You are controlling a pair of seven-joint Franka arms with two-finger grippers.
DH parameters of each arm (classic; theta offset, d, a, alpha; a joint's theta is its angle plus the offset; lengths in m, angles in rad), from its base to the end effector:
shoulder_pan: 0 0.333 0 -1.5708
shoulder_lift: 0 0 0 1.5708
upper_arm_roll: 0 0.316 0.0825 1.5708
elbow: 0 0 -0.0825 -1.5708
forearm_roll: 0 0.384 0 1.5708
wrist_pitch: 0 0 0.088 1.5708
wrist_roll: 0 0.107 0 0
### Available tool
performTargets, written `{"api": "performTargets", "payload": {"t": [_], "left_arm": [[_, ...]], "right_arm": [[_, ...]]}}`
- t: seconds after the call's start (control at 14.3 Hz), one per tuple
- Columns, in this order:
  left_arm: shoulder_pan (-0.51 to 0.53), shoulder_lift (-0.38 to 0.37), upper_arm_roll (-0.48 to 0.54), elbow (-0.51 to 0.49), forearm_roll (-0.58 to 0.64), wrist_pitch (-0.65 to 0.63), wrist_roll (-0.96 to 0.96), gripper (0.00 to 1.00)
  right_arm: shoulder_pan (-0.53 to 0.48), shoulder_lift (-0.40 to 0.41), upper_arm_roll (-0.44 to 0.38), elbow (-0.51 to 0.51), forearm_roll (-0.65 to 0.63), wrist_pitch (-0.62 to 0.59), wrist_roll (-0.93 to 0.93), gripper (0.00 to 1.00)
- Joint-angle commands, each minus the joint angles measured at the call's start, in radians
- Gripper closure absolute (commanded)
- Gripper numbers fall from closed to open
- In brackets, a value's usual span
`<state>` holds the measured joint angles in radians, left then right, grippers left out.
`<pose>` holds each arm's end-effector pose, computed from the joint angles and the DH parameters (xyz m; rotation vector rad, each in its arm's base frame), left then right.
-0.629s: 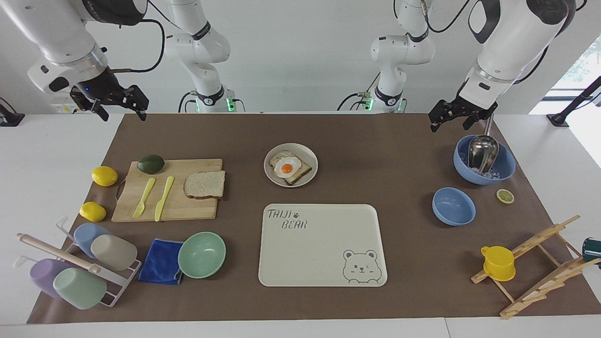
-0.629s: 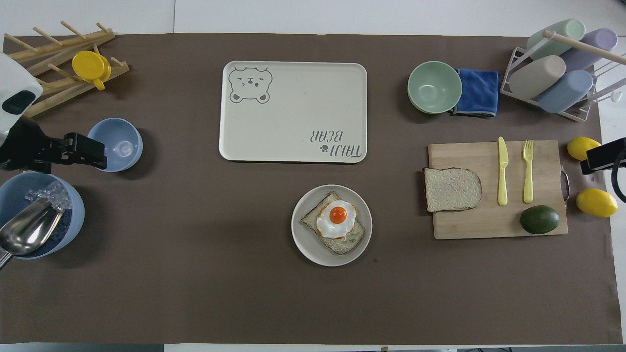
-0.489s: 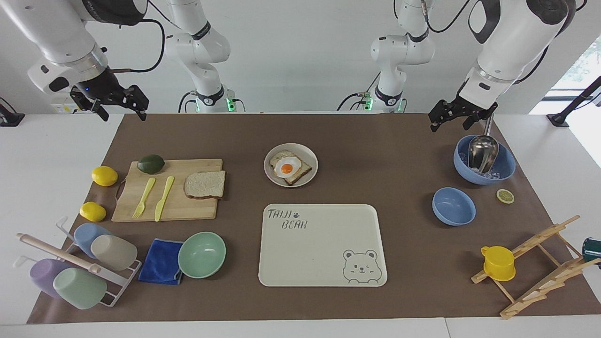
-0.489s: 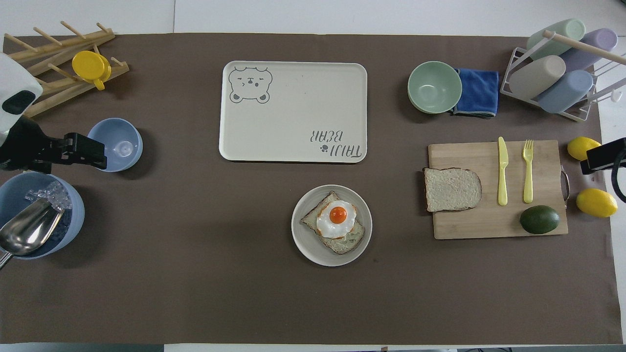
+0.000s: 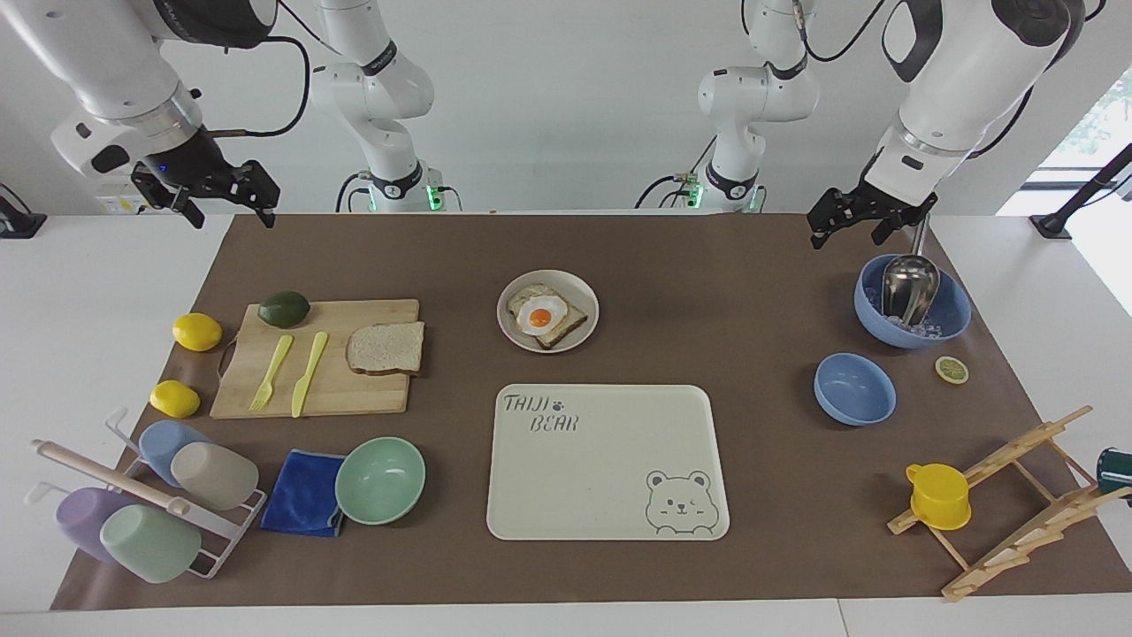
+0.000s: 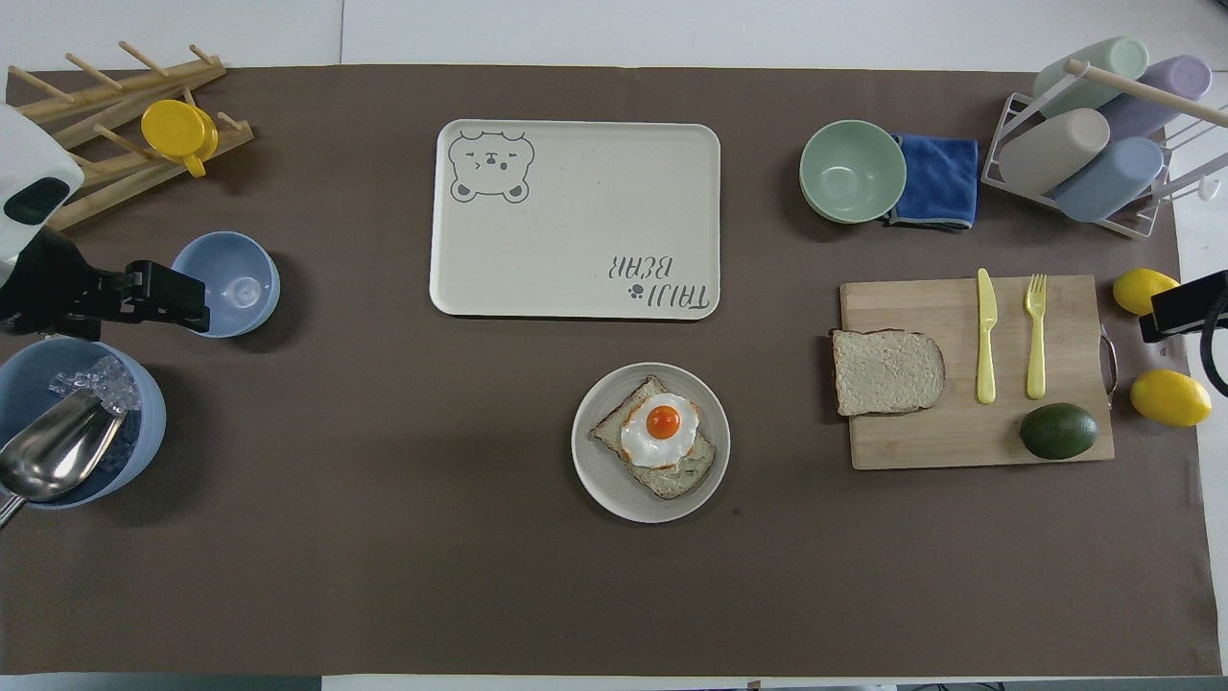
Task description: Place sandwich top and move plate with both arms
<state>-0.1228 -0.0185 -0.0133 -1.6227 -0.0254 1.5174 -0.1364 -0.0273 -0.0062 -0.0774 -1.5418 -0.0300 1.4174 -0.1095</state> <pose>0.5362 -0.0764 0.6059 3.1253 0.0001 -0.1398 0.5328 -0.0597 0.6289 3.1193 0.0031 -0.1884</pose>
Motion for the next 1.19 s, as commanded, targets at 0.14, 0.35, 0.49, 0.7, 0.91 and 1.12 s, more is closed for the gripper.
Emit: {"api": "performTargets", "payload": {"t": [0.14,0.35,0.49,0.7,0.91,1.12], "left_arm": [[0.012,-0.026,-0.008,-0.026,0.01,-0.006,0.011,0.0],[0.012,-0.026,-0.008,-0.026,0.009,-0.006,0.012,0.0],[0.012,-0.026,-0.008,-0.026,0.01,-0.006,0.012,0.0],[0.012,-0.026,-0.008,-0.026,0.009,-0.006,0.011,0.0],[0.012,-0.026,-0.008,-0.026,0.01,-0.006,0.012,0.0],[0.012,-0.026,-0.008,-0.026,0.009,-0.006,0.012,0.0]], "right_arm": [[0.004,0.009,0.066,-0.014,-0.103,0.009,0.033,0.0],[0.006,0.067,0.264,-0.075,-0.256,0.021,0.296,0.0],[0.003,0.106,0.384,-0.185,-0.364,0.086,0.478,0.0],[0.003,0.127,0.449,-0.341,-0.424,0.219,0.643,0.0],[0.016,0.194,0.481,-0.399,-0.458,0.298,0.776,0.0],[0.041,0.281,0.501,-0.399,-0.531,0.328,0.873,0.0]]}}
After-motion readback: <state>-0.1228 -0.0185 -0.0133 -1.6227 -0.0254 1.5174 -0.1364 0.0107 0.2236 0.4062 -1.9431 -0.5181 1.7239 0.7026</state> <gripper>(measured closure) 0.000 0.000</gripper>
